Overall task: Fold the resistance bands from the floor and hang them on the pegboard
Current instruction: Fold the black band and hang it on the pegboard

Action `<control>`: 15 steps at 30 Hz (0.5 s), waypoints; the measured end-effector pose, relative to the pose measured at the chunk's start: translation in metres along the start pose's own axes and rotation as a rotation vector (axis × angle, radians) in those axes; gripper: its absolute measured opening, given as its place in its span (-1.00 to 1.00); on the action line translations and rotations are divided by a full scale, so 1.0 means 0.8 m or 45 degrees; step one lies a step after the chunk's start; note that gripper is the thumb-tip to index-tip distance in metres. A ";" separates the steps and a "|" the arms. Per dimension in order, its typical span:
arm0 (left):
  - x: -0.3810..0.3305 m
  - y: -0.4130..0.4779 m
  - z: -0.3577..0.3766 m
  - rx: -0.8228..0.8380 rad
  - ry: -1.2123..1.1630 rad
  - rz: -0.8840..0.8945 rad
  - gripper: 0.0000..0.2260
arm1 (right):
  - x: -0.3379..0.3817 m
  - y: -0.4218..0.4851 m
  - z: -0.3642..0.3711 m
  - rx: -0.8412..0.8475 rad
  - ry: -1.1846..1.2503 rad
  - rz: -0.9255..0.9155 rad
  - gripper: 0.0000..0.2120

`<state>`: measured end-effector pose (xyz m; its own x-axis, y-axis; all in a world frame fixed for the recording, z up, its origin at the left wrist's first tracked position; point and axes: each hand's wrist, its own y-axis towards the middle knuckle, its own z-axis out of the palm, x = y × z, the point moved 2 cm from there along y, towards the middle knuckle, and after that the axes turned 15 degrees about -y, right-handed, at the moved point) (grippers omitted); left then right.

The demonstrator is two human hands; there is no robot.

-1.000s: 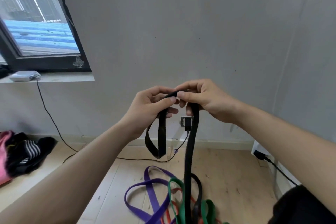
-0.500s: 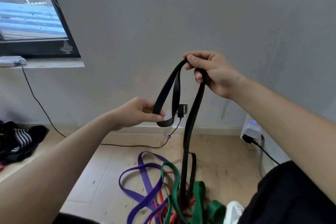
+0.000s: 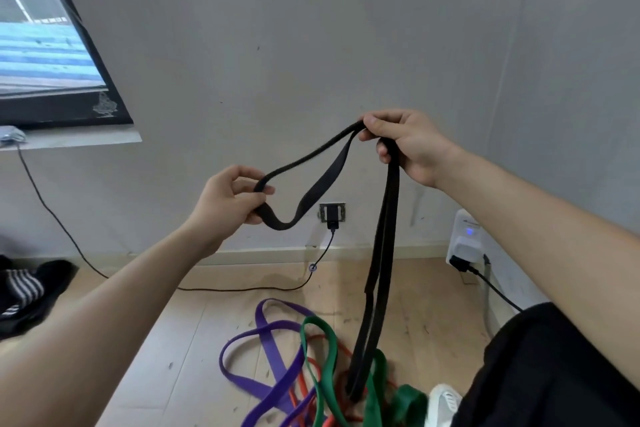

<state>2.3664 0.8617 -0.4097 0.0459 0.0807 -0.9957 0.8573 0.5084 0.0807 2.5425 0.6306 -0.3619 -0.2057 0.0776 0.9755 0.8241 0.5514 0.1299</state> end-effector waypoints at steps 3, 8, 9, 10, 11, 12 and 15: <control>0.002 -0.001 -0.002 0.022 -0.075 -0.049 -0.75 | -0.005 0.002 -0.003 -0.010 -0.012 0.010 -0.89; 0.002 -0.003 -0.005 0.098 0.115 -0.048 -0.80 | -0.007 0.002 -0.001 0.007 -0.046 0.006 -0.81; 0.002 -0.004 -0.007 0.109 0.157 -0.048 -0.83 | -0.006 0.002 0.000 0.013 -0.053 0.003 -0.83; 0.003 -0.003 -0.008 0.107 0.201 -0.045 -0.86 | -0.007 0.002 0.001 0.019 -0.060 -0.001 -0.85; 0.003 -0.003 -0.010 0.099 0.247 -0.041 -0.89 | -0.007 0.002 0.001 0.022 -0.068 -0.004 -0.87; 0.002 -0.003 -0.011 0.089 0.288 -0.038 -0.91 | -0.008 0.002 0.002 0.020 -0.076 -0.005 -0.87; 0.003 0.000 -0.016 0.073 0.389 -0.023 -0.83 | -0.010 0.004 0.002 0.001 -0.104 0.008 -0.86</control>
<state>2.3602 0.8729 -0.4118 -0.1183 0.3308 -0.9362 0.8846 0.4634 0.0519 2.5458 0.6327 -0.3698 -0.2428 0.1484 0.9587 0.8250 0.5515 0.1236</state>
